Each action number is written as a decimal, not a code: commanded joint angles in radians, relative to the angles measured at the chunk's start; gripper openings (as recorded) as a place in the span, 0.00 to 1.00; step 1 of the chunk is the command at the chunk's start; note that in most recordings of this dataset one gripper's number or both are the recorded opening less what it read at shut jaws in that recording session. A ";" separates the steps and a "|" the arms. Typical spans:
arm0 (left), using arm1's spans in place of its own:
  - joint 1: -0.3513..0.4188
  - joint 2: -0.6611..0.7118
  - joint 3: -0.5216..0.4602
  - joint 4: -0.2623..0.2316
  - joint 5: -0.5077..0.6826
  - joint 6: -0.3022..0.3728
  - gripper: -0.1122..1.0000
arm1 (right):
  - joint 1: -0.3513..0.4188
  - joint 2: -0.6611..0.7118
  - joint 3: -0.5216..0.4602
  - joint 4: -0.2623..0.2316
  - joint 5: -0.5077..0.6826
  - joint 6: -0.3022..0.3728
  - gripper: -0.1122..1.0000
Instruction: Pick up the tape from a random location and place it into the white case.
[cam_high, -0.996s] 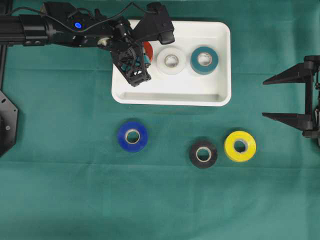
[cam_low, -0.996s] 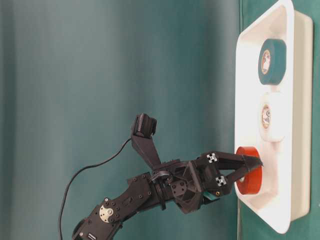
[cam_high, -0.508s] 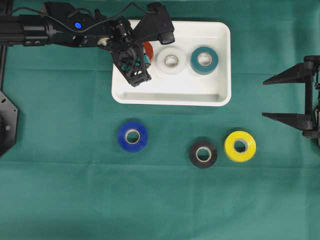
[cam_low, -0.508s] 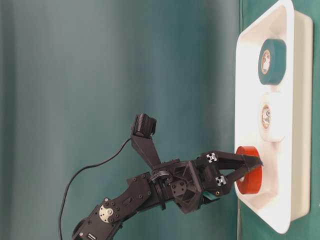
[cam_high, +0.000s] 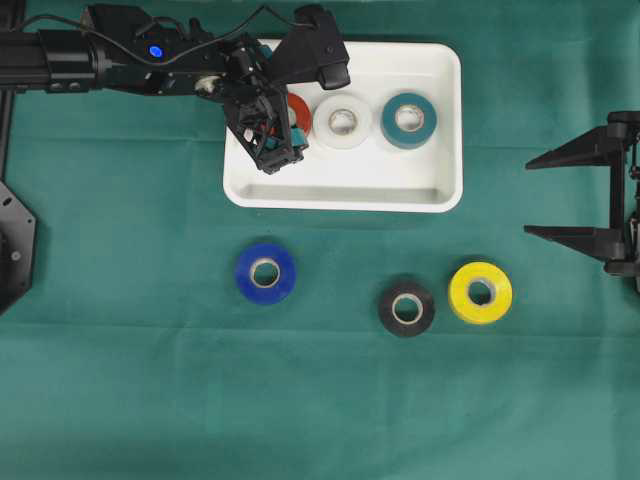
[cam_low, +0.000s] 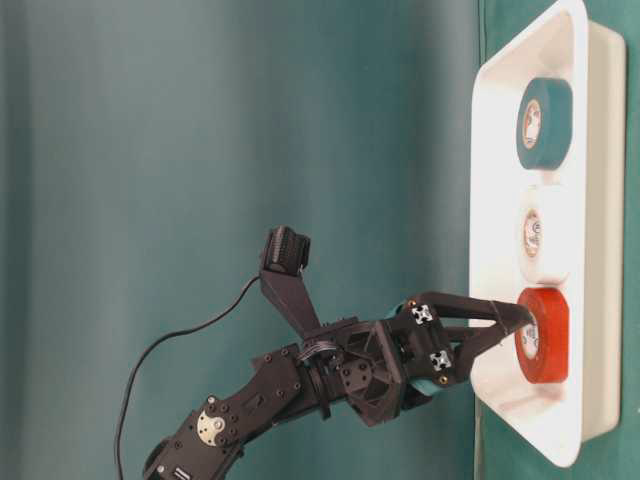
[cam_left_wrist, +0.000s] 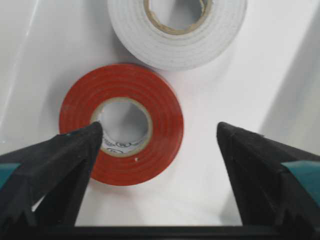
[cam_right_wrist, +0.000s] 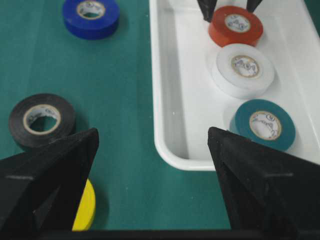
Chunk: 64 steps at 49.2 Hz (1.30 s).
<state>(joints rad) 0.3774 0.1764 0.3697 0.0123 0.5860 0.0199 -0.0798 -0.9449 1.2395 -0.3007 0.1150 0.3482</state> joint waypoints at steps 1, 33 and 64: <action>-0.002 -0.049 -0.009 -0.002 0.003 0.000 0.97 | -0.002 0.009 -0.017 -0.003 -0.005 0.002 0.87; -0.006 -0.295 -0.017 0.002 0.078 0.044 0.97 | -0.002 0.009 -0.031 -0.003 0.003 0.003 0.87; -0.273 -0.388 0.081 0.000 -0.098 0.064 0.97 | -0.002 0.009 -0.040 -0.003 0.002 0.006 0.87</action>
<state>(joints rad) 0.1381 -0.1718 0.4479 0.0123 0.5246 0.0874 -0.0798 -0.9449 1.2257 -0.3022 0.1212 0.3528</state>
